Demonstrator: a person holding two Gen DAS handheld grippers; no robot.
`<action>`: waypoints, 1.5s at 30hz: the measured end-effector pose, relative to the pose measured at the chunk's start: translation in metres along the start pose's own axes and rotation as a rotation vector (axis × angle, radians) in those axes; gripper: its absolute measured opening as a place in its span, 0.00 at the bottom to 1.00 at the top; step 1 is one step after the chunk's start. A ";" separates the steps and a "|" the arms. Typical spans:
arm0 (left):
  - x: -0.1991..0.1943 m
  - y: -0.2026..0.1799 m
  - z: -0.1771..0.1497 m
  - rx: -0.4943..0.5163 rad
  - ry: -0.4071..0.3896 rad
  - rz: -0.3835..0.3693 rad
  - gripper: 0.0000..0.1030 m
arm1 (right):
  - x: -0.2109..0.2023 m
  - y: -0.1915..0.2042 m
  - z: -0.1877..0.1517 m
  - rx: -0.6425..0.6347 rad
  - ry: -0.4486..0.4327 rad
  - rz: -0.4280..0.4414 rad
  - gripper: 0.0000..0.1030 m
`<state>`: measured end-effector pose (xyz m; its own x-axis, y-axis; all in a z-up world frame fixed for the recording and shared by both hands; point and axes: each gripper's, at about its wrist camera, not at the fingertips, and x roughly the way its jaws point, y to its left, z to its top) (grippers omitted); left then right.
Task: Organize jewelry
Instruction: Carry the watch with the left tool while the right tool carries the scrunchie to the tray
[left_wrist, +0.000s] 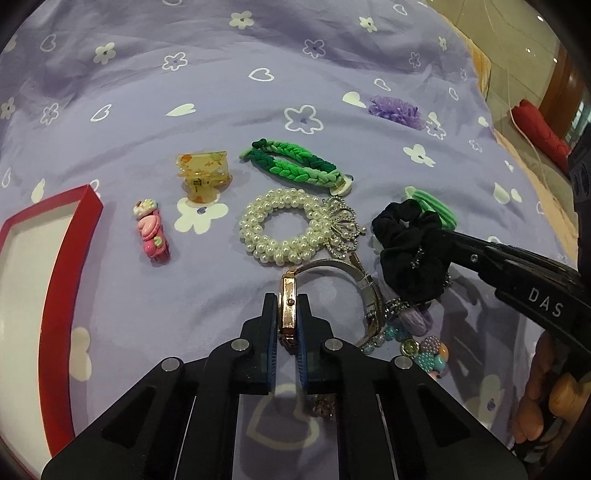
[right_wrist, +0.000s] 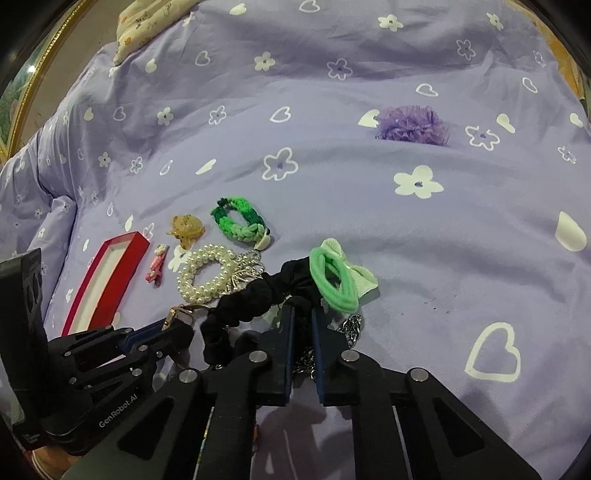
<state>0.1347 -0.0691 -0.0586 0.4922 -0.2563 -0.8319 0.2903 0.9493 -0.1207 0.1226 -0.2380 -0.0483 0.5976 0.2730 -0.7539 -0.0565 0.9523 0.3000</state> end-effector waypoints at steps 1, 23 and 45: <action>-0.003 0.001 -0.001 -0.008 -0.003 -0.005 0.07 | -0.003 0.001 0.000 0.002 -0.006 0.004 0.07; -0.113 0.102 -0.048 -0.223 -0.175 0.082 0.07 | -0.046 0.106 -0.007 -0.087 -0.067 0.256 0.06; -0.133 0.245 -0.119 -0.457 -0.142 0.260 0.07 | 0.024 0.276 -0.056 -0.256 0.132 0.484 0.06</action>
<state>0.0427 0.2189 -0.0417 0.6153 0.0059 -0.7883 -0.2269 0.9590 -0.1699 0.0768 0.0389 -0.0159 0.3513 0.6864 -0.6367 -0.5015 0.7123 0.4911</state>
